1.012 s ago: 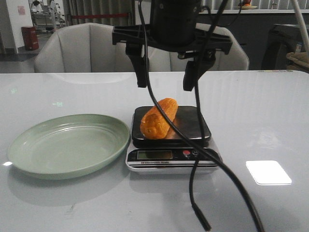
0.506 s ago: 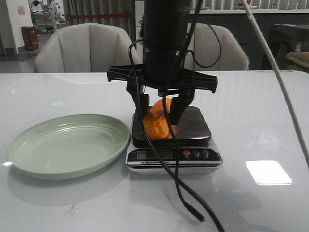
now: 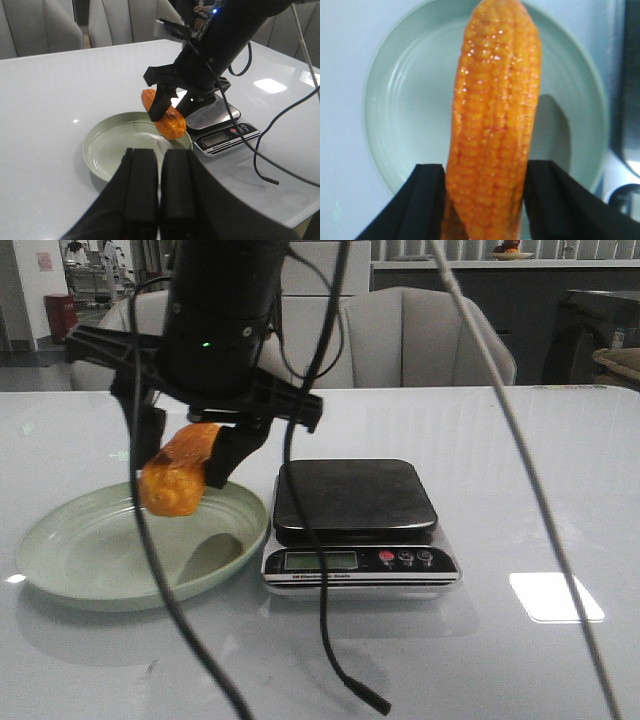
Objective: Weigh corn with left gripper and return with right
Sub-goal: 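Carry the corn with the right gripper onto the green plate, then open the right gripper and lift it away from the plate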
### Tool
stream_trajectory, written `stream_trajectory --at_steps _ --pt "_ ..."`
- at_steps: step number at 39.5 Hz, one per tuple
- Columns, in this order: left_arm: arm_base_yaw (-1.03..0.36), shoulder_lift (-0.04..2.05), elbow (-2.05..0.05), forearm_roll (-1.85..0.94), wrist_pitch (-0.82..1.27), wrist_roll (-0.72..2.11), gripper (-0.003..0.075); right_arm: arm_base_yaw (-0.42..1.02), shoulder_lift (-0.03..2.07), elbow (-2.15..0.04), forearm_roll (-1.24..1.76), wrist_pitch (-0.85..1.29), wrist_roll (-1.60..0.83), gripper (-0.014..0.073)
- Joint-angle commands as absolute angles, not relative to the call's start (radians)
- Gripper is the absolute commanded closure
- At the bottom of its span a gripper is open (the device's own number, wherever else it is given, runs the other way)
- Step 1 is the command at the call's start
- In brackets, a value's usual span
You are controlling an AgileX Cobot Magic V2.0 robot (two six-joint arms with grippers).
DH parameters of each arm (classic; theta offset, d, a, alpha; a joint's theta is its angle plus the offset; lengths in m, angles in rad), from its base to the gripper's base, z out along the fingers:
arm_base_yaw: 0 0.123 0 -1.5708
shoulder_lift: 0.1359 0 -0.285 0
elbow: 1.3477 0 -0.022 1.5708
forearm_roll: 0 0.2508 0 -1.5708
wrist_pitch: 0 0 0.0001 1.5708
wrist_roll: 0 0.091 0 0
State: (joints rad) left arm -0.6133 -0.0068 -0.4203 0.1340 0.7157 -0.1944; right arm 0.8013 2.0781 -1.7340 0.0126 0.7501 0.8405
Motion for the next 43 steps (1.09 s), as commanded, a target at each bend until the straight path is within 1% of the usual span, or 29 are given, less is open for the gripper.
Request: stream_trajectory --at_steps 1,5,7,8,10,12,15,20,26,33,40,43 --pt "-0.613 -0.025 -0.442 0.138 0.645 -0.196 0.0607 0.819 2.044 -1.77 0.023 0.661 0.817 0.0424" --pt "-0.613 -0.025 -0.442 0.138 0.645 -0.196 0.0607 0.839 2.076 -1.78 0.026 0.633 0.817 0.0329" --pt "-0.613 -0.025 -0.442 0.138 0.645 -0.196 0.0607 0.848 2.096 -1.79 0.027 0.629 0.817 0.0251" --pt "-0.613 -0.025 -0.442 0.138 0.645 -0.196 0.0607 0.848 2.101 -1.796 0.027 0.628 0.816 0.023" --pt "-0.613 -0.025 -0.442 0.138 0.645 -0.196 0.0607 0.853 2.118 -1.809 0.027 0.633 0.816 0.0148" --pt "-0.613 -0.026 -0.442 0.138 0.645 -0.196 0.0607 0.857 2.129 -1.825 0.027 0.644 0.814 0.0086" --pt "-0.613 -0.026 -0.442 0.138 0.645 -0.196 0.0607 0.858 2.135 -1.848 0.025 0.667 0.806 0.0032" --pt "-0.613 -0.026 -0.442 0.138 0.645 -0.196 0.0607 0.848 2.121 -1.893 0.0 0.703 0.784 0.0021" --pt "-0.613 -0.026 -0.442 0.138 0.645 -0.196 0.0607 0.82 2.069 -1.944 0.0 0.775 0.675 0.0021" --pt "-0.613 -0.026 -0.442 0.138 0.645 -0.196 0.0607 0.733 1.982 -1.944 0.0 0.921 0.549 0.0021" --pt "-0.613 -0.026 -0.442 0.138 0.645 -0.196 0.0607 0.647 1.893 -1.937 0.0 1.099 0.353 0.0021" --pt "-0.613 -0.026 -0.442 0.138 0.645 -0.196 0.0607 0.615 1.843 -1.906 0.0 1.107 0.298 0.0021"
